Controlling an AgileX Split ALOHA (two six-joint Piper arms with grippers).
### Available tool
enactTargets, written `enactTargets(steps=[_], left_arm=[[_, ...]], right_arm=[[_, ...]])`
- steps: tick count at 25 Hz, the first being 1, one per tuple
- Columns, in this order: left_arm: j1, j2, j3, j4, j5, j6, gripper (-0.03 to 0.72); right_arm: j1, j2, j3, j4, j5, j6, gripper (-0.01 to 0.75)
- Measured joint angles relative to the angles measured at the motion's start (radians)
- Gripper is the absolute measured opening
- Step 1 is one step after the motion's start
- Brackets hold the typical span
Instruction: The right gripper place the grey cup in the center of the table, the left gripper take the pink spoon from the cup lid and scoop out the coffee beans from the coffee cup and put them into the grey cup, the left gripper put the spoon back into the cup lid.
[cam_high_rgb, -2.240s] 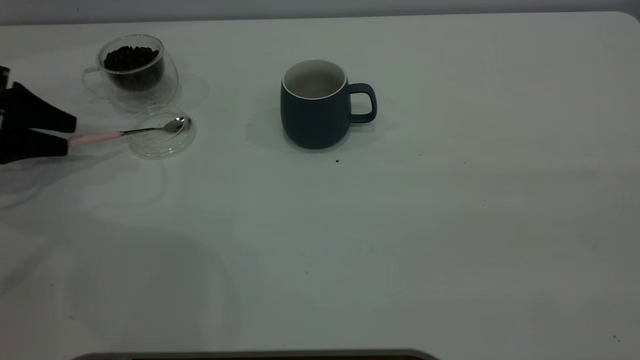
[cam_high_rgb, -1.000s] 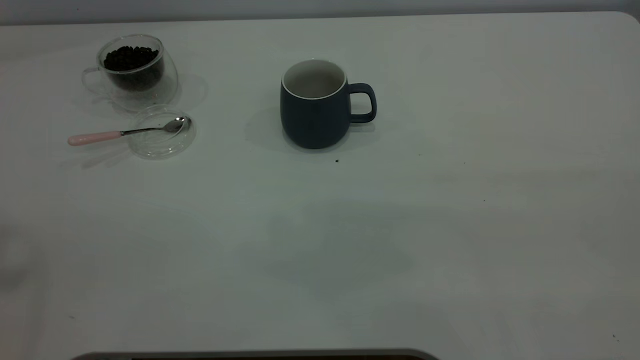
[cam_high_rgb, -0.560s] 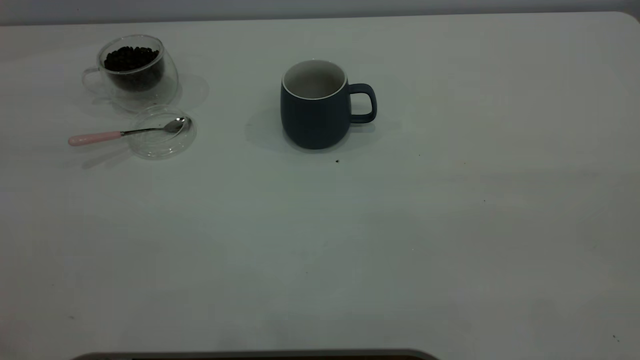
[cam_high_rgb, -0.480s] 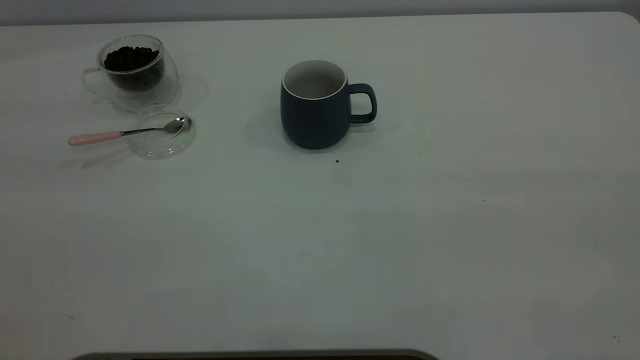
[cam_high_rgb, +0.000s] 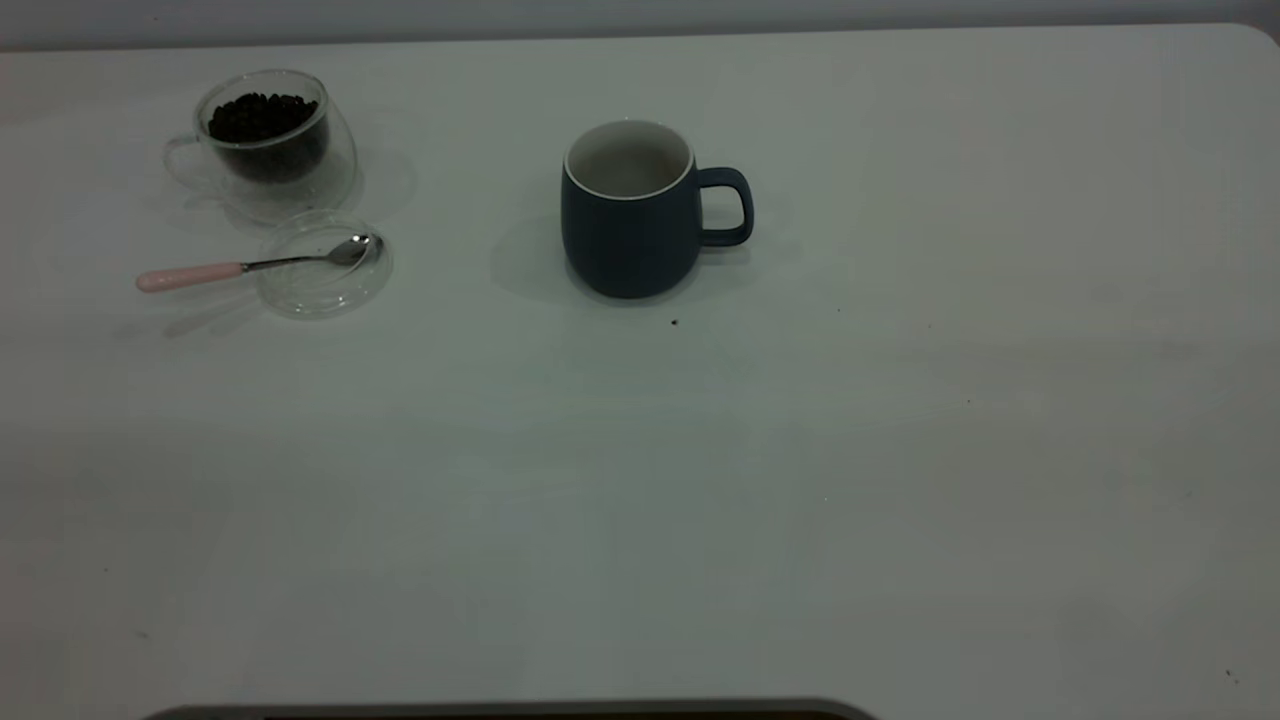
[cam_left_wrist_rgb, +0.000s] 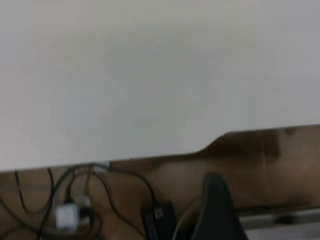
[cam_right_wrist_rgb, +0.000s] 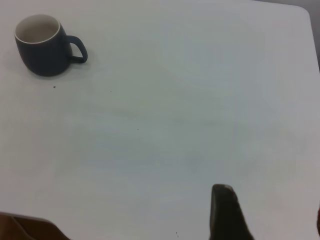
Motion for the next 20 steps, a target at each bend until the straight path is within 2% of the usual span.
enactTargets(steps=[3,12,20], left_arm=[[-0.025,-0.067,0.0,-0.002,0.003,0.0,0.582],[-0.029,-0.297,0.0,-0.003,0.021,0.0,0.582],[-0.029,-0.315,0.0,-0.006,0.028,0.0,0.582]], right_arm=[[0.0,0.0,0.0,0.0,0.0,0.0,0.462],[0.0,0.0,0.0,0.0,0.0,0.0,0.462],[0.0,0.0,0.0,0.0,0.0,0.0,0.462]])
